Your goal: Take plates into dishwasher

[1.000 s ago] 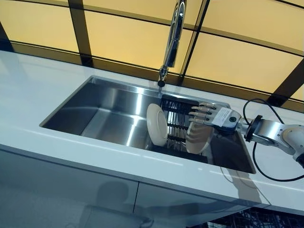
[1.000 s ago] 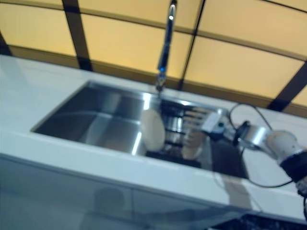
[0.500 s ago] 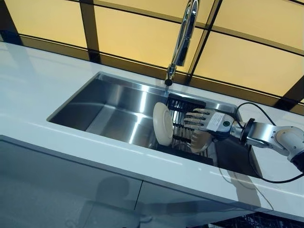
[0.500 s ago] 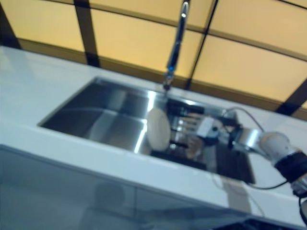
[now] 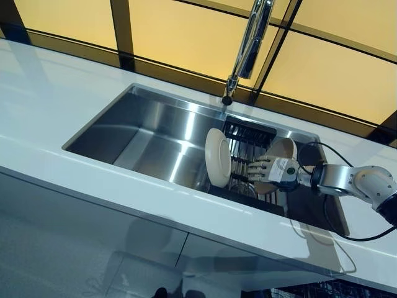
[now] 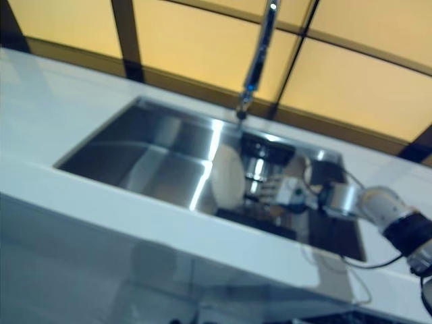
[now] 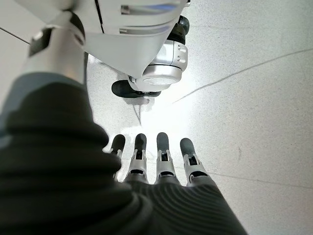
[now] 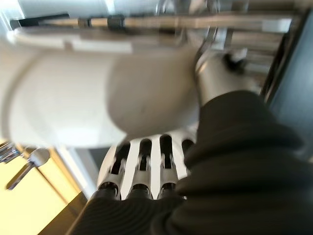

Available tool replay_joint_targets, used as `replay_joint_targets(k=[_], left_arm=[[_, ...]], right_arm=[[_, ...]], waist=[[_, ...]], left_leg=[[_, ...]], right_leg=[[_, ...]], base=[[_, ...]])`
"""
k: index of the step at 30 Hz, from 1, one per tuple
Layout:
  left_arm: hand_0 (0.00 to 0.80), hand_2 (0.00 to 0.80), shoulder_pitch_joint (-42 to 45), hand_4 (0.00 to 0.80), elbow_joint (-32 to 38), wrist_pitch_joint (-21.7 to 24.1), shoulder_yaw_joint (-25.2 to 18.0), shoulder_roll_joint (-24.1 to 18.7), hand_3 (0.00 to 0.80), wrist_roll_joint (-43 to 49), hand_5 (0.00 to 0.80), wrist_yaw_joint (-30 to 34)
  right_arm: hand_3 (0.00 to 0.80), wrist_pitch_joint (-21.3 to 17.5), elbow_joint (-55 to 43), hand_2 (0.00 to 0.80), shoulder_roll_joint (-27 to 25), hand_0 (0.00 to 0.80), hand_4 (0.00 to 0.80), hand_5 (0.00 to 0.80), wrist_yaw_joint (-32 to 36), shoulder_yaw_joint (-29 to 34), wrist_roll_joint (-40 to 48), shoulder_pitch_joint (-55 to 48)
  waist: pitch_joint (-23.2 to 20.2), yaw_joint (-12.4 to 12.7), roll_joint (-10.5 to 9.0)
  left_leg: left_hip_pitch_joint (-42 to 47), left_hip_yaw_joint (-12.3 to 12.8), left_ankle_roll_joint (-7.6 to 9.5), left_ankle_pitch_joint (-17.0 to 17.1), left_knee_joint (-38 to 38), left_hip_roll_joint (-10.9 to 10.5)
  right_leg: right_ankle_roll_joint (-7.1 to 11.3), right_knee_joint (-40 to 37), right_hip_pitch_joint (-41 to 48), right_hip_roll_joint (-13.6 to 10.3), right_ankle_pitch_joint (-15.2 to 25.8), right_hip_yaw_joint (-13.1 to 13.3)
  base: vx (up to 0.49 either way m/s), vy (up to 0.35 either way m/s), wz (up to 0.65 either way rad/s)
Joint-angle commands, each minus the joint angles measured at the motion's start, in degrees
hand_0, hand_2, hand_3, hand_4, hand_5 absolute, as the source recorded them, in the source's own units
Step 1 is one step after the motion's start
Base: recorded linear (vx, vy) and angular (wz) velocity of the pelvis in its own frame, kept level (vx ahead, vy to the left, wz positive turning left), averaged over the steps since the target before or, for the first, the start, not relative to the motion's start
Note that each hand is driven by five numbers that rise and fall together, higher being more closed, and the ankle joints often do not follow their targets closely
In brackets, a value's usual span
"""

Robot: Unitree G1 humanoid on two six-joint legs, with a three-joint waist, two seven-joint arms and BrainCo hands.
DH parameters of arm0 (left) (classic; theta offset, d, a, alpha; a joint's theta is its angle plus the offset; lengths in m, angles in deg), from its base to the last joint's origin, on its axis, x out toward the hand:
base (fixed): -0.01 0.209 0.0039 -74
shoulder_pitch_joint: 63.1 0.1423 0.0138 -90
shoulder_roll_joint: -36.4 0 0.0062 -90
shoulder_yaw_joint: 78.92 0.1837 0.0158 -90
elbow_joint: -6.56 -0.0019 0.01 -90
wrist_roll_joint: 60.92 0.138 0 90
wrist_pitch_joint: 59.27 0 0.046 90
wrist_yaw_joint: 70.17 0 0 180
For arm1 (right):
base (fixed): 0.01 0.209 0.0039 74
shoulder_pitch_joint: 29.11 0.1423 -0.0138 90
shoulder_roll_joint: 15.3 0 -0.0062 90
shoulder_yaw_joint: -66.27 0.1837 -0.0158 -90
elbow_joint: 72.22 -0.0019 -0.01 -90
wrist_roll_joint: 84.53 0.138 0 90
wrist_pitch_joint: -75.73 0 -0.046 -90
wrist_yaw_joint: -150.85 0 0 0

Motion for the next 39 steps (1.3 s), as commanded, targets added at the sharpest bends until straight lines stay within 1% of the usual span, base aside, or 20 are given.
replay_joint_targets(k=[1,10,13,21,27,30,31,36,37,39], left_arm=[[0.0,0.0,-1.43,0.0,-1.33,1.29,1.04,-0.14,0.0,-3.32,0.0,-0.03],[0.0,0.0,-1.52,0.0,-1.45,1.7,0.83,0.46,0.0,-3.39,0.0,-0.08],[0.0,0.0,-1.32,0.0,-1.54,1.97,0.8,0.64,0.0,-3.53,0.0,0.05],[0.0,0.0,-1.05,0.0,-1.42,2.04,0.65,0.98,0.0,-3.24,0.0,0.11],[0.0,0.0,-0.62,0.0,-1.68,2.25,0.66,1.47,0.0,-3.14,0.0,0.07],[0.0,0.0,-0.63,0.0,-1.74,2.01,0.68,1.79,0.0,-3.27,0.0,-0.04],[0.0,0.0,-0.55,0.0,-1.75,1.99,0.75,1.99,0.0,-3.3,0.0,-0.22],[0.0,0.0,-0.33,0.0,-1.63,1.85,0.68,2.39,0.0,-3.38,0.0,-0.78],[0.0,0.0,-0.48,0.0,-1.57,1.52,0.58,2.55,0.0,-3.32,0.0,-0.95],[0.0,0.0,-0.68,0.0,-1.68,1.3,0.61,2.66,0.0,-3.33,0.0,-0.95]], right_arm=[[0.8,2.31,0.17,0.8,-1.7,0.8,0.8,0.8,2.17,-3.29,-1.05,3.88],[0.8,5.0,1.15,0.8,-1.64,0.8,0.8,0.8,5.63,-2.68,-1.22,3.55],[0.8,6.44,1.57,0.8,-1.56,0.8,0.8,0.8,8.15,-2.0,0.02,3.04],[0.8,7.54,2.17,0.8,-1.88,0.8,0.8,0.8,4.38,-0.4,-1.04,2.75],[0.8,9.73,2.41,0.8,-2.68,0.8,0.8,0.8,3.21,1.04,2.73,3.12],[0.8,11.91,3.52,0.8,-3.1,0.8,0.8,0.8,2.19,2.16,6.73,3.36],[0.8,13.25,4.38,0.8,-3.37,0.8,0.8,0.8,0.93,3.15,9.24,3.48],[0.8,15.53,5.64,0.8,-3.98,0.8,0.8,0.8,-1.51,5.97,14.17,3.27],[0.8,16.6,5.64,0.8,-4.38,0.8,0.8,0.8,-1.83,7.15,16.98,3.09],[0.8,17.15,5.61,0.8,-4.72,0.8,0.8,0.8,-1.94,7.77,18.48,3.32]], waist=[[-0.93,1.43,-0.18],[-1.28,1.03,-0.13],[-1.55,0.81,-0.06],[-2.15,0.54,0.16],[-3.01,0.19,0.31],[-3.48,-0.1,0.44],[-3.73,-0.28,0.48],[-4.28,-0.72,0.6],[-4.55,-1.01,0.67],[-4.75,-1.24,0.73]], left_leg=[[3.59,1.45,-2.44,-5.07,-0.14,2.99],[3.73,1.89,-2.65,-5.05,-0.14,3.04],[3.86,2.16,-2.62,-5.09,-0.14,2.99],[4.25,2.56,-2.52,-5.23,-0.14,2.98],[4.61,2.78,-2.42,-5.44,-0.14,2.9],[4.79,2.94,-2.39,-5.55,-0.14,2.87],[4.9,2.94,-2.36,-5.62,-0.14,2.82],[5.3,3.21,-2.21,-5.9,-0.14,2.71],[5.45,3.35,-2.14,-6.0,-0.14,2.67],[5.59,3.54,-2.09,-6.12,-0.14,2.64]], right_leg=[[4.23,-0.12,-3.45,-1.56,5.41,0.28],[4.14,-0.12,-3.29,-1.42,5.18,0.49],[4.1,-0.12,-3.19,-1.37,5.11,0.66],[4.05,-0.12,-2.89,-1.3,4.97,0.84],[4.06,-0.12,-2.66,-1.26,4.83,1.2],[4.04,-0.12,-2.54,-1.25,4.74,1.38],[4.09,-0.12,-2.5,-1.25,4.75,1.55],[4.21,-0.12,-2.37,-1.18,4.75,2.1],[4.26,-0.12,-2.38,-1.15,4.79,2.34],[4.31,-0.12,-2.38,-1.14,4.83,2.58]], base=[[0.0,0.0,0.0],[-0.003,0.0,0.0],[0.0,0.0,0.0],[0.0,0.0,0.0],[0.003,0.01,-0.02],[0.0,0.027,-0.05],[0.0,0.0,0.0],[-0.003,0.006,0.0],[-0.02,0.034,-0.02],[-0.019,0.037,-0.03]])
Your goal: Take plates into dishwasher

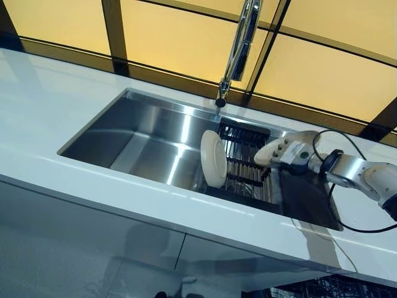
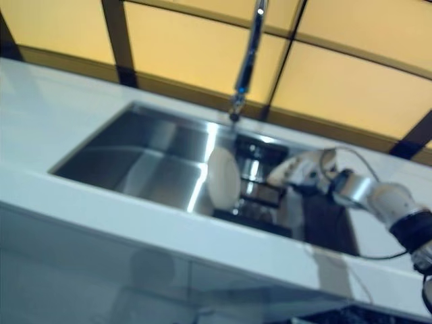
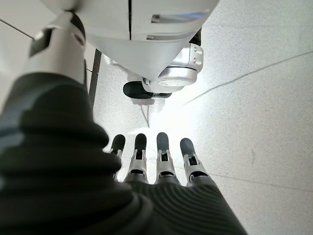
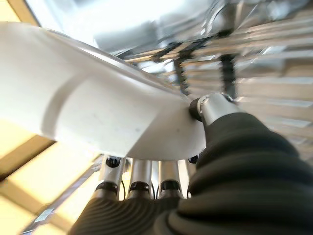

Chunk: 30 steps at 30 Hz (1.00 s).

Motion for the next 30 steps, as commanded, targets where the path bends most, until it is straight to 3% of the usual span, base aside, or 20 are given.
replay_joint_targets(k=[1,10,22,25,30], left_arm=[[0.0,0.0,-1.03,0.0,-1.73,-0.05,0.72,1.95,0.0,-0.9,0.0,-0.22],[0.0,0.0,-1.23,0.0,-1.9,-0.5,1.04,2.43,0.0,-0.74,0.0,-0.27],[0.0,0.0,-2.21,0.0,-2.47,-1.68,0.4,2.23,0.0,-0.39,0.0,0.17],[0.0,0.0,-2.3,0.0,-3.13,-1.7,0.2,2.11,0.0,0.33,0.0,0.88],[0.0,0.0,-1.98,0.0,-4.21,-1.42,-0.11,1.9,0.0,1.77,0.0,1.4]], right_arm=[[0.8,6.2,0.75,0.8,-4.75,0.8,0.8,0.8,-3.41,1.77,8.52,3.38],[0.8,11.75,0.47,0.8,-6.81,0.8,0.8,0.8,-3.23,5.57,23.98,4.29],[0.8,20.24,3.2,0.8,-7.01,0.8,0.8,0.8,6.64,17.46,48.21,-4.11],[0.8,23.1,5.35,0.8,-6.38,0.8,0.8,0.8,9.3,24.32,57.15,-10.61],[0.8,24.61,7.86,0.8,-5.22,0.8,0.8,0.8,9.11,33.31,58.1,-19.79]], waist=[[-3.95,0.21,-0.22],[-5.22,-1.71,0.25],[-6.44,-5.21,0.24],[-6.18,-6.51,0.44],[-5.93,-8.27,0.6]], left_leg=[[4.73,2.31,-2.05,-6.34,-0.13,2.45],[6.28,3.67,-1.57,-7.42,-0.13,2.21],[7.85,6.04,-1.05,-8.43,-0.13,2.14],[8.53,7.18,-0.89,-8.76,-0.13,2.33],[9.08,8.67,-0.72,-9.24,-0.13,2.53]], right_leg=[[4.52,-0.14,-2.85,-1.04,4.82,1.57],[4.85,-0.14,-2.64,-0.89,5.09,3.93],[5.22,0.04,-2.83,-0.23,5.79,7.69],[5.24,0.37,-2.95,-0.04,6.03,8.79],[5.27,0.56,-3.32,0.4,6.27,10.49]], base=[[-0.015,0.04,-0.06],[-0.004,0.045,-0.14],[0.016,0.018,-0.17],[0.026,-0.003,-0.13],[0.012,-0.018,-0.16]])
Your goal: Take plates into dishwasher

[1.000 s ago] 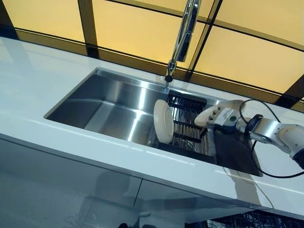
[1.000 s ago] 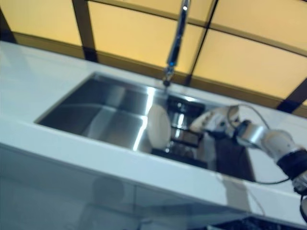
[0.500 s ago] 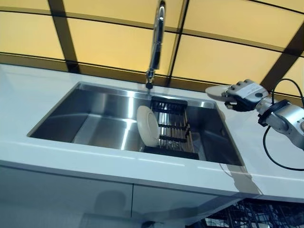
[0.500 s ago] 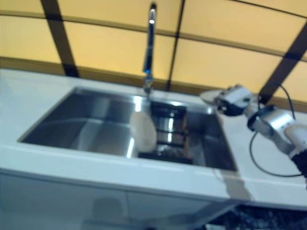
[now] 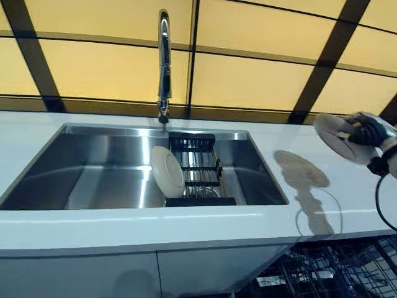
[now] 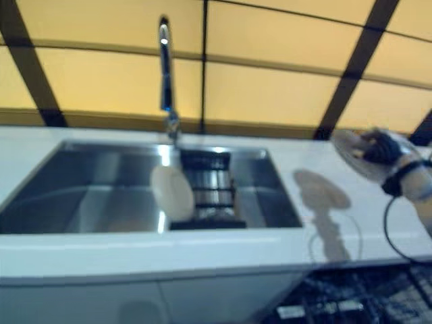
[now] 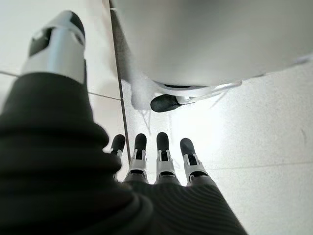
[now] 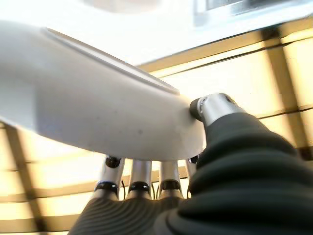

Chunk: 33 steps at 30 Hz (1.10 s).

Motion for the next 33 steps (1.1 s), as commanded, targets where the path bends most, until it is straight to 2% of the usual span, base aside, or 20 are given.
replay_joint_targets(k=[1,10,18,24,27,33], left_arm=[[0.0,0.0,-1.71,0.0,-3.72,0.16,-0.14,-1.27,0.0,1.55,0.0,0.9],[0.0,0.0,-1.98,0.0,-3.75,0.55,-0.66,-1.07,0.0,1.62,0.0,0.73],[0.0,0.0,-2.91,0.0,-3.21,-0.15,-0.03,-1.64,0.0,2.18,0.0,0.99],[0.0,0.0,-3.27,0.0,-3.24,-0.52,-0.52,-1.83,0.0,2.63,0.0,1.46],[0.0,0.0,-3.48,0.0,-3.47,-0.61,-0.87,-1.4,0.0,2.85,0.0,1.3],[0.0,0.0,-3.64,0.0,-3.45,-0.38,-1.1,-0.7,0.0,3.03,0.0,0.69]], right_arm=[[0.8,1.32,1.48,0.8,-1.01,0.8,0.8,0.8,-1.35,5.2,1.9,0.67],[0.8,1.57,2.36,0.8,-0.64,0.8,0.8,0.8,-1.26,18.09,4.09,-15.94],[0.8,-0.21,5.84,0.8,0.22,0.8,0.8,0.8,0.2,23.8,4.42,-24.9],[0.8,-0.13,2.32,0.8,3.63,0.8,0.8,0.8,3.18,23.33,4.16,-27.51],[0.8,0.64,-1.05,0.8,7.17,0.8,0.8,0.8,4.11,22.1,3.61,-28.21],[0.8,1.44,-4.5,0.8,11.73,0.8,0.8,0.8,5.71,19.81,3.23,-28.11]], waist=[[-1.18,0.84,-1.28],[-0.68,-2.87,-1.25],[-0.6,-4.51,-1.16],[-0.27,-5.67,-0.83],[-0.24,-6.31,-0.52],[-0.15,-6.51,0.08]], left_leg=[[4.73,0.44,-0.25,-7.22,0.06,0.67],[5.34,2.95,0.03,-7.31,0.06,1.39],[5.15,4.09,-0.01,-7.26,0.06,1.71],[5.39,4.79,-0.04,-7.2,0.06,2.03],[5.46,5.2,-0.04,-7.31,0.06,2.06],[5.26,5.44,-0.16,-7.19,0.06,2.16]], right_leg=[[5.4,0.52,-3.4,-0.35,5.55,1.66],[5.42,0.95,-4.58,0.69,6.12,4.62],[5.57,0.93,-5.32,0.98,6.56,5.64],[5.52,1.13,-5.73,1.23,6.69,6.5],[5.44,1.02,-5.8,1.4,6.67,6.81],[5.34,0.91,-6.06,1.38,6.63,6.68]], base=[[0.003,-0.015,-0.27],[0.01,-0.019,-0.21],[0.001,-0.028,-0.11],[-0.003,-0.007,-0.03],[-0.009,-0.009,-0.13],[-0.006,-0.005,-0.05]])
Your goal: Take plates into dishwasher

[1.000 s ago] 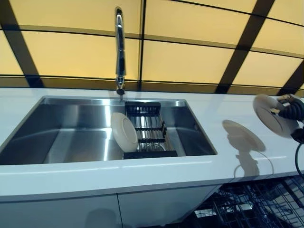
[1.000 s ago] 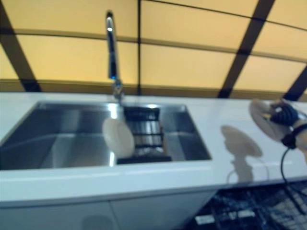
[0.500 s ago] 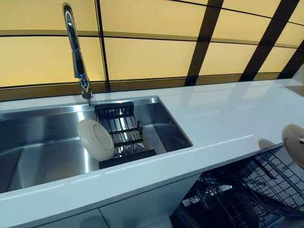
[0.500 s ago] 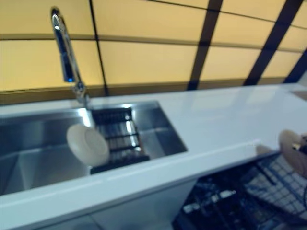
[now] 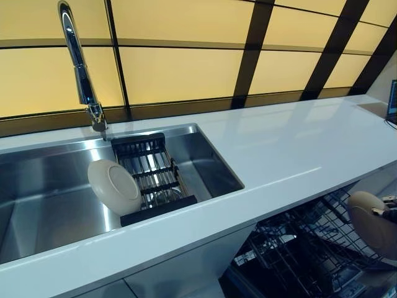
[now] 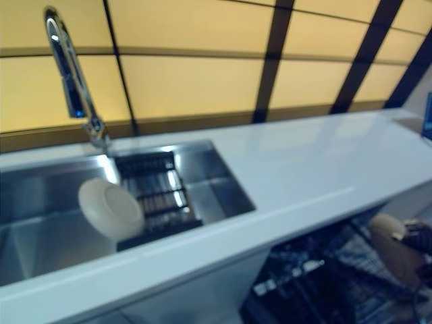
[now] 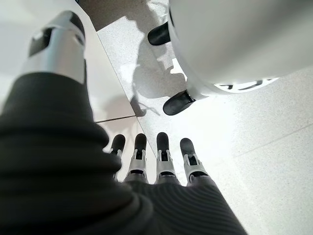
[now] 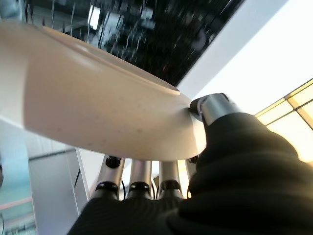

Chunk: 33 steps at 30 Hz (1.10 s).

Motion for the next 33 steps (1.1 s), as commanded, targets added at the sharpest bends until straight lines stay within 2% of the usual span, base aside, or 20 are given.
replay_joint_targets(k=[1,9,20,33], left_arm=[[0.0,0.0,-1.96,0.0,-2.78,0.19,-1.13,-0.29,0.0,1.66,0.0,-0.24],[0.0,0.0,-1.59,0.0,-2.92,0.44,-2.15,0.09,0.0,1.96,0.0,-0.21],[0.0,0.0,-1.48,0.0,-2.39,0.85,-2.22,0.34,0.0,2.0,0.0,-0.2],[0.0,0.0,-1.57,0.0,-0.14,0.7,-0.83,0.2,0.0,2.4,0.0,0.76]], right_arm=[[0.8,-0.93,-3.17,0.8,0.62,0.8,0.8,0.8,-0.01,0.06,0.94,3.73],[0.8,0.03,-5.24,0.8,4.59,0.8,0.8,0.8,2.1,-2.19,-0.06,3.14],[0.8,-0.55,-5.22,0.8,8.28,0.8,0.8,0.8,3.15,-6.99,-0.85,4.08],[0.8,-2.48,0.11,0.8,12.27,0.8,0.8,0.8,1.08,-13.23,-5.94,6.34]], waist=[[-1.09,1.37,-1.07],[-0.93,1.49,-0.35],[-0.54,2.14,0.29],[-0.21,3.72,1.22]], left_leg=[[2.83,-1.59,0.94,-5.14,0.13,0.4],[2.6,-1.51,0.71,-5.04,0.13,0.23],[2.48,-1.7,0.64,-4.88,0.13,0.03],[2.07,-3.12,0.38,-4.54,0.13,-0.23]], right_leg=[[5.45,1.13,-4.98,-0.03,6.28,-0.32],[5.45,1.05,-5.06,-0.41,6.18,-0.97],[5.55,1.09,-5.15,-1.0,6.15,-1.45],[5.7,1.06,-5.0,-1.68,6.06,-2.68]], base=[[0.0,0.0,0.0],[0.0,0.0,0.0],[0.0,0.0,0.0],[-0.001,-0.002,0.0]])
